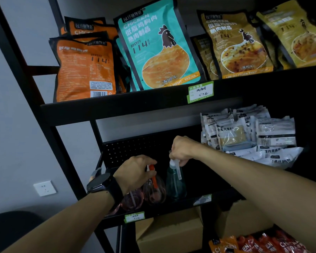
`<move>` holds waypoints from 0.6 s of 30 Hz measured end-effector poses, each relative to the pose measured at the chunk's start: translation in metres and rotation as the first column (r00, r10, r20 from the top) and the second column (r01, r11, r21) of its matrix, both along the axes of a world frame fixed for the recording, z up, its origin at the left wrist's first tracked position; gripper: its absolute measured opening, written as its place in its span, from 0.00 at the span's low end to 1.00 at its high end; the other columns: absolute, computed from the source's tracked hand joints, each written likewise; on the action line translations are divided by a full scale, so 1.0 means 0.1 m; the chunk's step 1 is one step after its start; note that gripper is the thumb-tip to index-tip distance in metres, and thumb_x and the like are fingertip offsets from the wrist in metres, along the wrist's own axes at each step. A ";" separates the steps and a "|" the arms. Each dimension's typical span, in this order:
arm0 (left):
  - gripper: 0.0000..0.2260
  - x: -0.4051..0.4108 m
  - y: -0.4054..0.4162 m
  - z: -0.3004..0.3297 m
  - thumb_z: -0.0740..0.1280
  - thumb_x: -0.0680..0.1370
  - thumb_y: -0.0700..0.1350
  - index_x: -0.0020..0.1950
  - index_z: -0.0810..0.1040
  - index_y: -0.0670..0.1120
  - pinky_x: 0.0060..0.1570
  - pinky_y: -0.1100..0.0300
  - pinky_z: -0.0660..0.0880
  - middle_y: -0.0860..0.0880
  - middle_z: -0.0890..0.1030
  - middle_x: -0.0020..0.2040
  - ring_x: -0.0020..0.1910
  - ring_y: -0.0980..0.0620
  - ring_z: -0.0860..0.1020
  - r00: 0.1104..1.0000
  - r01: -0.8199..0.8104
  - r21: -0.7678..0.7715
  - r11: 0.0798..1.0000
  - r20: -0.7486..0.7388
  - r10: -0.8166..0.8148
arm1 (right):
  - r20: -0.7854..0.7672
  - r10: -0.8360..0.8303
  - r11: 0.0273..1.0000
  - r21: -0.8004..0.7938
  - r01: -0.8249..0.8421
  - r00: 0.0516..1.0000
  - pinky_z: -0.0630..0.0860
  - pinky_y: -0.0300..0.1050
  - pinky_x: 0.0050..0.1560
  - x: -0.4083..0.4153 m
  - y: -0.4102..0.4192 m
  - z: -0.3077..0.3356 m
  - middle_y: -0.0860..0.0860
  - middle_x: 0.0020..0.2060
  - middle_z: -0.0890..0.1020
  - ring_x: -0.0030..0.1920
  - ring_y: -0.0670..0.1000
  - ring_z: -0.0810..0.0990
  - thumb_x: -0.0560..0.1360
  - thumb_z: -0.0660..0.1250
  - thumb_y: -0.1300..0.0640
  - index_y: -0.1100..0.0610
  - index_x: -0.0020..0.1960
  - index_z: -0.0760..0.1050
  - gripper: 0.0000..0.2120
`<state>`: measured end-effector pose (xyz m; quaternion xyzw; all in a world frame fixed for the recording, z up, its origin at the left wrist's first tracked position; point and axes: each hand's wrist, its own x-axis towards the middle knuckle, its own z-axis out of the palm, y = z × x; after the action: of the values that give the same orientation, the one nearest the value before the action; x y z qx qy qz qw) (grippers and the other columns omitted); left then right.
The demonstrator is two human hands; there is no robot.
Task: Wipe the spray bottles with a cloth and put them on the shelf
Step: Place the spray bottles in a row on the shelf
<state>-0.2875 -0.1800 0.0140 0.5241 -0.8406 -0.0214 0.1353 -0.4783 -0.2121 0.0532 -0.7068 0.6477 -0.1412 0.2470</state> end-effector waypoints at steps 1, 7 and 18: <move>0.18 0.00 0.00 0.00 0.67 0.80 0.52 0.70 0.76 0.52 0.67 0.60 0.69 0.52 0.75 0.70 0.67 0.54 0.74 1.000 -0.002 0.002 1.000 0.003 0.002 | 0.001 -0.002 1.000 0.000 0.002 1.000 0.82 0.41 0.36 0.00 0.00 0.00 0.58 0.36 0.83 0.29 0.51 0.83 0.75 0.66 0.63 0.62 0.41 0.77 0.05; 0.19 0.00 0.02 0.01 0.67 0.80 0.52 0.71 0.74 0.52 0.67 0.58 0.69 0.52 0.74 0.71 0.68 0.53 0.73 1.000 -0.007 0.017 1.000 0.013 0.007 | 0.002 -0.009 1.000 0.001 0.009 1.000 0.84 0.47 0.42 0.02 0.00 0.00 0.60 0.39 0.84 0.33 0.53 0.84 0.75 0.66 0.63 0.63 0.41 0.77 0.05; 0.19 -0.01 0.02 0.01 0.67 0.80 0.52 0.71 0.74 0.54 0.66 0.57 0.71 0.54 0.74 0.71 0.67 0.54 0.73 1.000 -0.028 0.022 0.999 0.011 0.028 | 0.036 -0.028 1.000 -0.001 0.028 0.999 0.83 0.49 0.45 0.04 0.05 -0.01 0.61 0.42 0.84 0.39 0.56 0.86 0.75 0.66 0.64 0.65 0.45 0.79 0.05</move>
<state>-0.2886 -0.1775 0.0149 0.5374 -0.8336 -0.0261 0.1252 -0.4746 -0.2075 0.0526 -0.6952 0.6528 -0.1580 0.2562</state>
